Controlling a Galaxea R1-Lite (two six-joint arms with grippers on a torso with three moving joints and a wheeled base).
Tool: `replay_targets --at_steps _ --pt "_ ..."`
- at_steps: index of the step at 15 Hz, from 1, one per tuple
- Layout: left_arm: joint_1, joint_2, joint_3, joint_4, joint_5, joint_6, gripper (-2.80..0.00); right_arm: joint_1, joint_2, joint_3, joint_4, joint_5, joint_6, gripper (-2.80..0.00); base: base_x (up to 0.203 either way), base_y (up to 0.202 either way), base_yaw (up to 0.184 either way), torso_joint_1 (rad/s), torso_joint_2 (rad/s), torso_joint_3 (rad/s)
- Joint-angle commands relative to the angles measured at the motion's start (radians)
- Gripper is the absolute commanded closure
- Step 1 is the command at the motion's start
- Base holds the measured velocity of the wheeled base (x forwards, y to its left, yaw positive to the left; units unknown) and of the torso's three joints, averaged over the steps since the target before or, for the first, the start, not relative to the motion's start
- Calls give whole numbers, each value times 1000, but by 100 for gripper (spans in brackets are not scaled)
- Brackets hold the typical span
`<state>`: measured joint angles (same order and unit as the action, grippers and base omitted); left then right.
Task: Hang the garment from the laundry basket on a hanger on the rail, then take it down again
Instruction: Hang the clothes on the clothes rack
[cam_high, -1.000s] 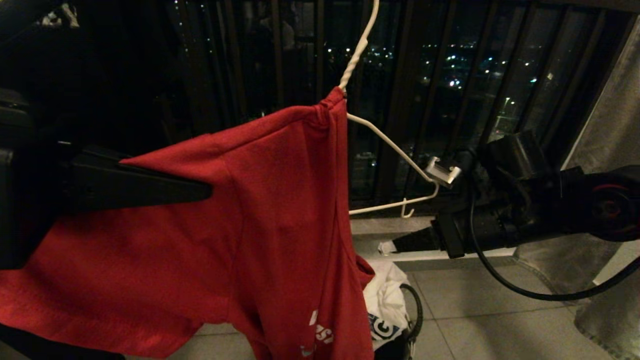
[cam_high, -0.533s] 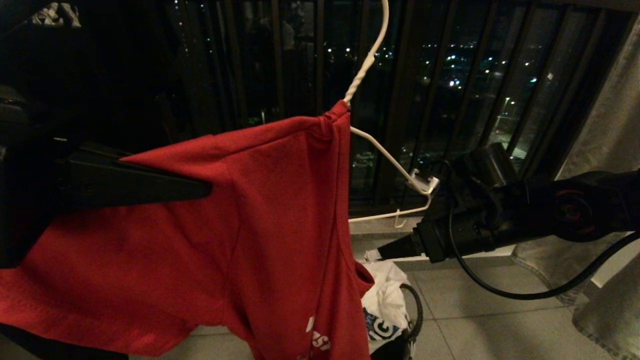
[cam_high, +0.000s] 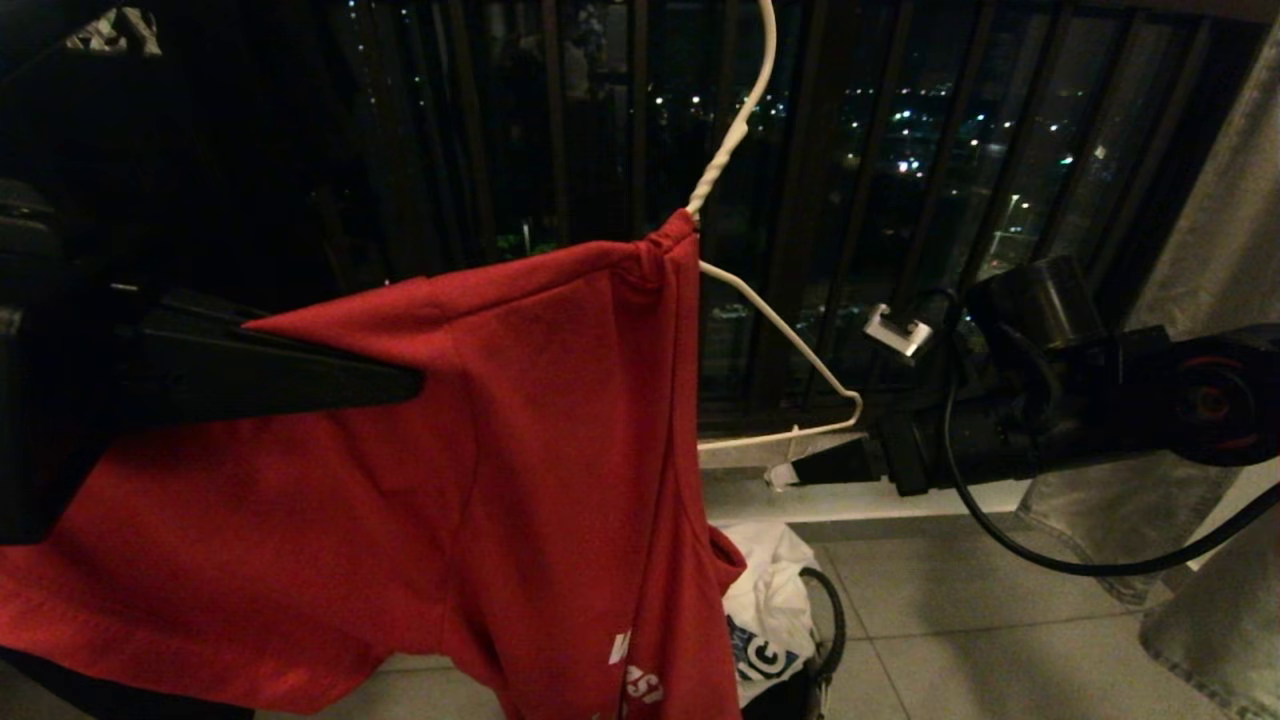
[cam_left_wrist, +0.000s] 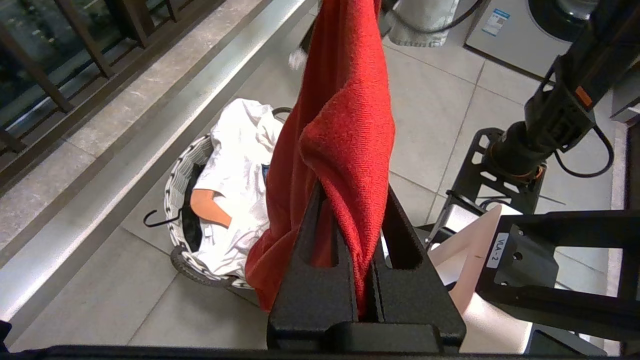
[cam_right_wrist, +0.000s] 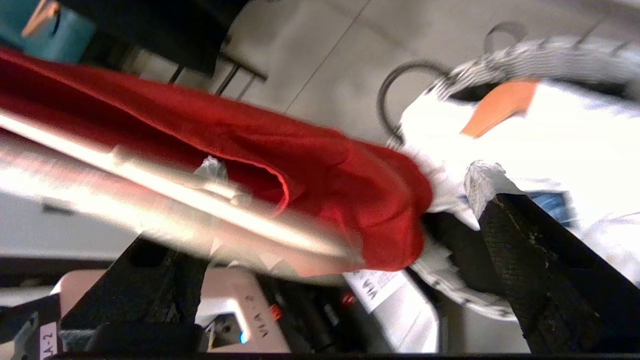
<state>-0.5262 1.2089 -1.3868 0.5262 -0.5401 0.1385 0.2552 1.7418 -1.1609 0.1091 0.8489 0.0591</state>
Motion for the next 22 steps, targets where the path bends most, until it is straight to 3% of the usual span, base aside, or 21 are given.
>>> replay_targets --at_steps 1,7,14,22 --pt "0 -5 -2 3 0 1 0 -16 -27 -2 1 5 -1 -280 0 0 0 0 0 0" --pt "2 -22 -33 3 6 1 0 -23 37 -24 6 15 18 -280 0 0 0 0 0 0" --pt "2 -42 -29 3 0 3 0 3 47 -45 10 70 117 -280 0 0 0 0 0 0" --pt "3 -63 -31 -3 8 3 0 30 55 -34 14 89 122 -280 0 0 0 0 0 0"
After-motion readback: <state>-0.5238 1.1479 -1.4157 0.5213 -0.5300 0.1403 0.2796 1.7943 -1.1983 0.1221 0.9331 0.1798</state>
